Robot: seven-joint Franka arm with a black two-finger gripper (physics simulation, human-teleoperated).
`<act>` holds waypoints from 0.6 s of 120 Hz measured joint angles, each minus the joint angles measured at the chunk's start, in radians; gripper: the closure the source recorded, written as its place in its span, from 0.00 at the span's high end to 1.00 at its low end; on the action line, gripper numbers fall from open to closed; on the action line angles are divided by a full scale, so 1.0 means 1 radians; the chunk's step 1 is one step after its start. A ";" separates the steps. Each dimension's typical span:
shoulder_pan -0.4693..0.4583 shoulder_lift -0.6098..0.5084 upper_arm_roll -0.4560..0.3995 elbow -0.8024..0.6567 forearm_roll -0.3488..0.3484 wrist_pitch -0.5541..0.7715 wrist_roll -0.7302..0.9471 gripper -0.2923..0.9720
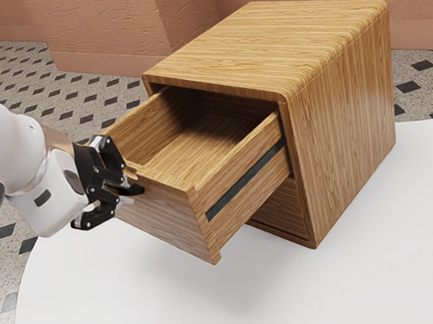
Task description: Pull the drawer handle with one arm to open the drawer
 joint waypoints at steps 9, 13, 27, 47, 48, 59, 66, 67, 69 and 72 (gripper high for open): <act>0.000 -0.007 0.000 0.001 -0.002 -0.008 0.000 0.19; 0.001 -0.015 0.000 0.002 -0.002 -0.012 0.000 0.20; 0.011 -0.038 0.002 0.005 -0.004 -0.031 0.001 0.29; 0.013 -0.063 -0.033 0.157 -0.008 -0.146 0.001 0.35; 0.013 -0.062 -0.037 0.173 -0.008 -0.156 0.001 0.36; 0.012 0.104 -0.062 0.529 -0.009 -0.315 -0.016 0.45; 0.015 0.298 -0.056 0.823 -0.009 -0.450 -0.059 0.53; 0.015 0.319 -0.052 0.853 -0.009 -0.469 -0.070 0.54; 0.016 0.351 -0.046 0.901 -0.008 -0.503 -0.092 0.56; 0.019 0.387 -0.039 0.951 -0.008 -0.548 -0.133 0.58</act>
